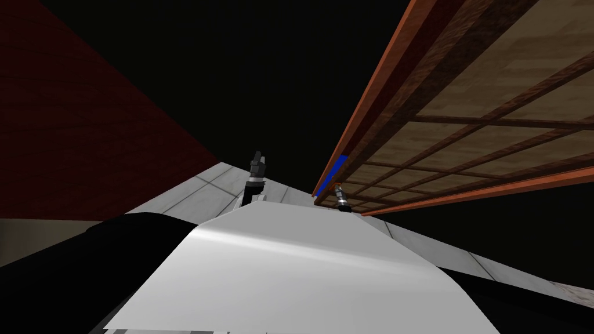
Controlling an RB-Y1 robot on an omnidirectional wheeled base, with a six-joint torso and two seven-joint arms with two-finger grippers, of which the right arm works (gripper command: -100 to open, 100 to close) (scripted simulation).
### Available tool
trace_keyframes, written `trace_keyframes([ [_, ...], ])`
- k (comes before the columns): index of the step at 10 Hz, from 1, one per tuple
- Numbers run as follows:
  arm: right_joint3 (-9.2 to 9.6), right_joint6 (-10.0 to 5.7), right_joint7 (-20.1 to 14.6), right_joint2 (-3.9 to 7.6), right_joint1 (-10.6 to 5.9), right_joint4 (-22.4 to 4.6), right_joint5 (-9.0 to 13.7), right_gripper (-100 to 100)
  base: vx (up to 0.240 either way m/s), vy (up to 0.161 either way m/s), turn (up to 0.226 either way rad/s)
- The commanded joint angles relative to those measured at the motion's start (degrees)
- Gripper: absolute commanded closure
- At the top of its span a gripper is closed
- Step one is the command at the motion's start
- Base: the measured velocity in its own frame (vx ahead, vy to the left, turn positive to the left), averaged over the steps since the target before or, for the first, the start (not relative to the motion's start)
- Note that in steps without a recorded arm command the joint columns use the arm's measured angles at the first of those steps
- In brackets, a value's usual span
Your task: Pull the door open
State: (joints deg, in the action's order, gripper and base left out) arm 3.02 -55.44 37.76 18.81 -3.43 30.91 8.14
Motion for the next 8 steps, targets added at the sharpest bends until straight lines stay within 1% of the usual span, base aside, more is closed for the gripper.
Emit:
trace_keyframes([
  [1,0.4,0.2,-2.9,-0.41,0.03,-0.2,0.2,100,-0.026,-0.019,0.047],
  [3,0.47,0.26,-5.3,-0.41,0.07,-0.1,0.5,100,-0.033,-0.017,0.045],
  [4,0.55,0.32,-7.2,-0.41,0.12,0.0,0.8,100,-0.03,-0.009,0.029],
  [5,0.55,0.32,-7.6,-0.41,0.12,0.0,0.8,100,-0.023,-0.013,0.023],
  [6,0.63,0.39,-10.0,-0.41,0.16,0.1,1.1,100,-0.023,-0.017,0.046],
  [8,0.71,0.45,-12.4,-0.42,0.21,0.2,1.4,100,-0.034,-0.016,0.043],
])
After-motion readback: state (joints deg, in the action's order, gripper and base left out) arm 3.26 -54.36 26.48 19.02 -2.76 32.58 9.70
